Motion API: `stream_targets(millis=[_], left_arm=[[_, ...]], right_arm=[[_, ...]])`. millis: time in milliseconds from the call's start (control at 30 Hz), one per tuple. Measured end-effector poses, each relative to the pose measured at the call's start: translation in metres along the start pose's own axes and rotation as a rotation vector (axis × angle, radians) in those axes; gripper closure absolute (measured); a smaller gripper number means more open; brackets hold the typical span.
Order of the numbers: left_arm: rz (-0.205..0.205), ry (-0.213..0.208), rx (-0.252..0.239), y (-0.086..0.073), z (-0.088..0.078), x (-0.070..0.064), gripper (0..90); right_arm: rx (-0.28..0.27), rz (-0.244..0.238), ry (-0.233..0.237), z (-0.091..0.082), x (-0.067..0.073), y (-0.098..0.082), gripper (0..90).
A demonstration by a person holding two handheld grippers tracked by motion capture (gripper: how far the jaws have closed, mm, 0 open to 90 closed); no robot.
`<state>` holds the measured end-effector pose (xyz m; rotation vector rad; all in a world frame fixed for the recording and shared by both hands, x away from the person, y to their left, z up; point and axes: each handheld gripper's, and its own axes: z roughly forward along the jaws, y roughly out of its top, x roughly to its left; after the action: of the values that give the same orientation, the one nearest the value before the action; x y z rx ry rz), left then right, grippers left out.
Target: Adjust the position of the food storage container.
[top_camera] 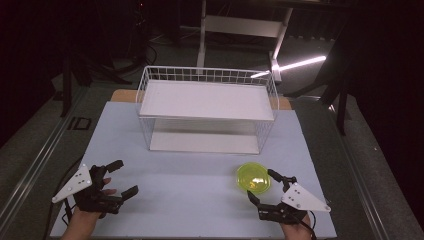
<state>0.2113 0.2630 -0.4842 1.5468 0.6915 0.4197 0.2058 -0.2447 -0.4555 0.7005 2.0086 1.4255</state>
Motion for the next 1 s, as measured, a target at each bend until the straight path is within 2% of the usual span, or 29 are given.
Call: stream_targets(millis=[33, 167, 200, 367, 467, 567, 633, 700, 767, 800, 867, 900, 967, 1000], left_arm=[[-0.003, 0.0, 0.001, 0.0, 0.0, 0.001, 1.1], [0.003, 0.004, 0.005, 0.0, -0.001, 0.0, 1.1], [0.008, 0.003, 0.008, 0.0, -0.001, -0.001, 1.1], [0.016, 0.002, 0.012, 0.0, 0.0, -0.002, 1.1], [0.014, 0.0, 0.016, 0.0, 0.0, -0.002, 1.1], [0.025, 0.002, 0.022, -0.001, 0.001, -0.003, 1.1], [0.033, 0.004, 0.024, -0.001, 0.001, -0.003, 1.1], [0.035, 0.003, 0.025, 0.0, 0.001, -0.004, 1.1], [0.035, -0.001, 0.023, 0.0, 0.001, -0.004, 1.1], [0.038, 0.001, 0.023, 0.0, 0.001, -0.004, 1.1], [0.049, 0.009, 0.028, 0.0, 0.001, -0.005, 1.1], [0.054, 0.01, 0.032, 0.0, 0.001, -0.005, 1.1], [0.05, 0.009, 0.027, 0.0, 0.001, -0.005, 1.1], [0.05, 0.009, 0.027, 0.0, 0.001, -0.005, 1.1]], right_arm=[[0.015, -0.006, -0.011, 0.0, 0.001, 0.0, 13.3], [0.001, 0.004, -0.027, -0.001, 0.001, 0.002, 12.9], [-0.009, -0.002, -0.054, -0.003, 0.0, 0.003, 12.5], [-0.007, 0.003, -0.047, -0.002, -0.002, 0.003, 12.4], [0.014, 0.003, -0.076, -0.001, -0.005, 0.002, 12.6], [0.022, 0.051, -0.105, -0.002, -0.011, -0.001, 12.6], [0.011, 0.07, -0.103, -0.003, -0.016, -0.002, 12.6], [0.026, 0.062, -0.15, -0.002, -0.019, -0.004, 13.2], [0.049, 0.058, -0.166, 0.0, -0.022, -0.007, 13.8], [0.065, 0.059, -0.179, 0.002, -0.024, -0.009, 15.3], [0.101, 0.096, -0.194, 0.003, -0.029, -0.014, 22.6], [0.112, 0.127, -0.201, 0.004, -0.032, -0.017, 22.9], [0.14, 0.17, -0.203, 0.005, -0.038, -0.023, 32.8], [0.15, 0.177, -0.207, 0.004, -0.04, -0.025, 36.2]])
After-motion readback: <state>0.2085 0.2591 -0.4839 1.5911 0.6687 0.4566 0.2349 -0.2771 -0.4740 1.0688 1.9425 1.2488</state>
